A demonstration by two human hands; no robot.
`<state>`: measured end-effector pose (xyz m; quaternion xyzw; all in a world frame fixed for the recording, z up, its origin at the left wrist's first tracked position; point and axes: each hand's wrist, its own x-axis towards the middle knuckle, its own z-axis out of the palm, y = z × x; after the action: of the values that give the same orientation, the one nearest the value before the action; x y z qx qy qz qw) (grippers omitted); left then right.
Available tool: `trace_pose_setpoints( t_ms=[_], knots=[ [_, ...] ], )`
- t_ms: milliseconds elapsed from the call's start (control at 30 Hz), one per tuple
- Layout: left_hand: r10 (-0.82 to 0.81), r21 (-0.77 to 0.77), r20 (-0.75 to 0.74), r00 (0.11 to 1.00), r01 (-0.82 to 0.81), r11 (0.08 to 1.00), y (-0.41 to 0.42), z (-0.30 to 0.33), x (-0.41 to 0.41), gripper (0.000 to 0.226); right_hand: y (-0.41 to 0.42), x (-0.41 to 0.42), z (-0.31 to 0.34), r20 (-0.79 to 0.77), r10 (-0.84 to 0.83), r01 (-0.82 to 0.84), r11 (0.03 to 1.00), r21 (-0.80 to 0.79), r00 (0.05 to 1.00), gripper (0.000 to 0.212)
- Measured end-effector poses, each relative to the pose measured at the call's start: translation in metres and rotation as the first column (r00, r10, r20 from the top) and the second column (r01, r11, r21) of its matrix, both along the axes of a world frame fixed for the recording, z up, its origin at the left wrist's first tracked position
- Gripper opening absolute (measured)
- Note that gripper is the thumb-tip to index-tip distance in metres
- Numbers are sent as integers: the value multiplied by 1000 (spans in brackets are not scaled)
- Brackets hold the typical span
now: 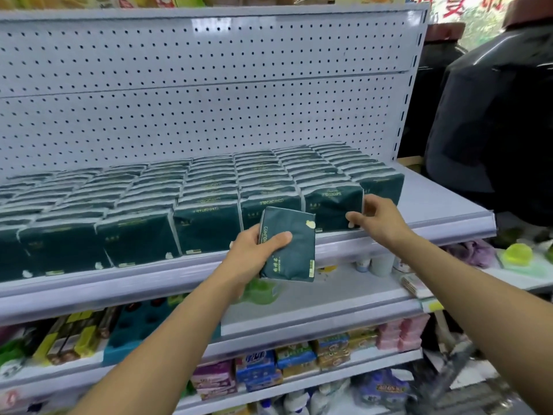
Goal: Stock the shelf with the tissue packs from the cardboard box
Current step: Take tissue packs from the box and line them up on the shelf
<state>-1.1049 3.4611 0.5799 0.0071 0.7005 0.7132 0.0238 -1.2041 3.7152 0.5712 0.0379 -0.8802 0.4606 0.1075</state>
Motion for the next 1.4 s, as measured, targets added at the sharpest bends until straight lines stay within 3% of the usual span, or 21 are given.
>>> trace_pose_setpoints(
  t_ms=[133, 233, 333, 400, 467, 567, 633, 700, 767, 867, 933, 1067, 1167, 1400],
  knots=[
    [31, 15, 19, 999, -31, 999, 7, 3, -3, 31, -6, -11, -4, 2, -2, 2, 998, -60, 1000, 33],
    [27, 12, 38, 999, -27, 1000, 11, 5, -4, 35, -4, -9, -2, -28, -43, 43, 999, 18, 999, 37],
    [2, -30, 38, 999, -1, 1000, 15, 8, -7, 35, -3, 5, 10, -276, -97, 107, 994, 24, 956, 28],
    [-47, -82, 30, 998, 49, 995, 22, 10, -10, 37, -5, 21, 27, -390, -7, -34, 994, -100, 921, 18],
    [-121, -109, 28, 992, 124, 986, 34, 15, -11, 43, -6, 33, 45, -310, 256, -290, 954, -69, 916, 22],
    [-75, -234, -11, 997, 70, 970, 57, 22, -12, 48, 1, 41, 57, 60, 569, -570, 822, -2, 820, 32],
    [64, -357, -113, 992, -100, 929, 69, 24, -13, 40, 15, 39, 53, 103, 581, -579, 814, -50, 807, 26],
    [157, -361, -292, 944, -261, 896, 77, 27, -14, 30, 36, 34, 49, 54, 525, -513, 845, -154, 849, 22],
    [190, -415, -482, 855, -414, 810, 79, 32, -16, 22, 61, 27, 44, -26, 424, -411, 859, -305, 905, 27],
    [76, -577, -715, 696, -647, 499, 77, 38, -28, 30, 97, 9, 34, -76, 232, -232, 781, -580, 970, 42],
    [-88, -690, -705, 704, -650, 318, 76, 38, -42, 53, 109, -2, 27, -58, 137, -144, 783, -604, 989, 39],
    [-302, -841, -505, 808, -539, -37, 83, 33, -69, 77, 108, -13, 17, -50, 65, -81, 899, -431, 997, 27],
    [-327, -843, -472, 819, -527, -104, 85, 32, -80, 69, 103, -21, 16, -99, 13, -39, 964, -262, 995, 20],
    [-295, -822, -534, 792, -569, -38, 91, 31, -85, 41, 92, -28, 6, -142, -70, 58, 995, -84, 987, 26]
  ],
)
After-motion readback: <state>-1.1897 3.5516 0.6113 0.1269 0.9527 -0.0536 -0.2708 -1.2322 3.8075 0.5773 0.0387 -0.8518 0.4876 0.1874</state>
